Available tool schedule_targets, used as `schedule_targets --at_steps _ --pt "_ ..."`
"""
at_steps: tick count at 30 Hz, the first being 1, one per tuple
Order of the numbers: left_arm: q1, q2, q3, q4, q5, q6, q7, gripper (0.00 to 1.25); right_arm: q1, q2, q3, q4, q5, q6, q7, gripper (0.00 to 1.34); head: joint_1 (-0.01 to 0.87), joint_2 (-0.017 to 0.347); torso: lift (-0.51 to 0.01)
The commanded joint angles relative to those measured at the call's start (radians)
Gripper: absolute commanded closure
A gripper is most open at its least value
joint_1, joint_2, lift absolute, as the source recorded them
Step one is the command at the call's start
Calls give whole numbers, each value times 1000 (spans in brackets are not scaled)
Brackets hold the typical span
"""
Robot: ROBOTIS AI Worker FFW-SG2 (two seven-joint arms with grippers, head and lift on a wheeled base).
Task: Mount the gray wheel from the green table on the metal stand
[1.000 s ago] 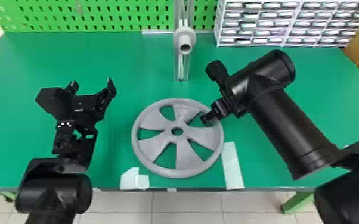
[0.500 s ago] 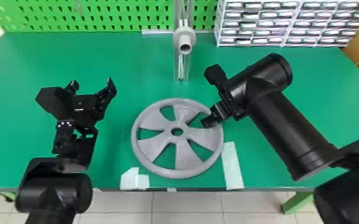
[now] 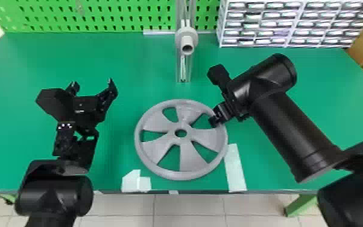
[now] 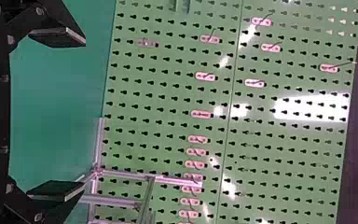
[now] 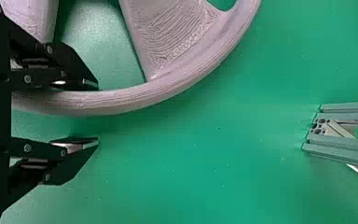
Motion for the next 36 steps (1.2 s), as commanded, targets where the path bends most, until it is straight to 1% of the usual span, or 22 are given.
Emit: schedule_targets --at_steps 1,3,5,14,24,29,36 --pt "1 0 0 0 -1 0 0 194 0 1 0 -1 0 -2 0 901 868 52 -93" --pt "1 0 0 0 1 0 -1 193 0 1 0 -3 0 -3 0 980 868 52 -93" --pt "2 0 0 1 1 0 0 193 2 1 0 -6 0 -3 -2 1012 868 52 -93" --pt "5 0 3 0 1 0 0 193 11 1 -7 -37 8 -3 -5 1013 868 52 -93" --pt "5 2 5 -7 -2 0 0 194 54 1 -62 -121 29 -3 -11 1013 868 52 -93" --pt "7 2 6 -11 -4 0 0 194 79 1 -88 -170 31 -3 -22 1076 868 52 -93" --pt "8 2 9 -14 -5 0 0 194 109 1 -116 -231 31 -5 -37 1078 868 52 -93"
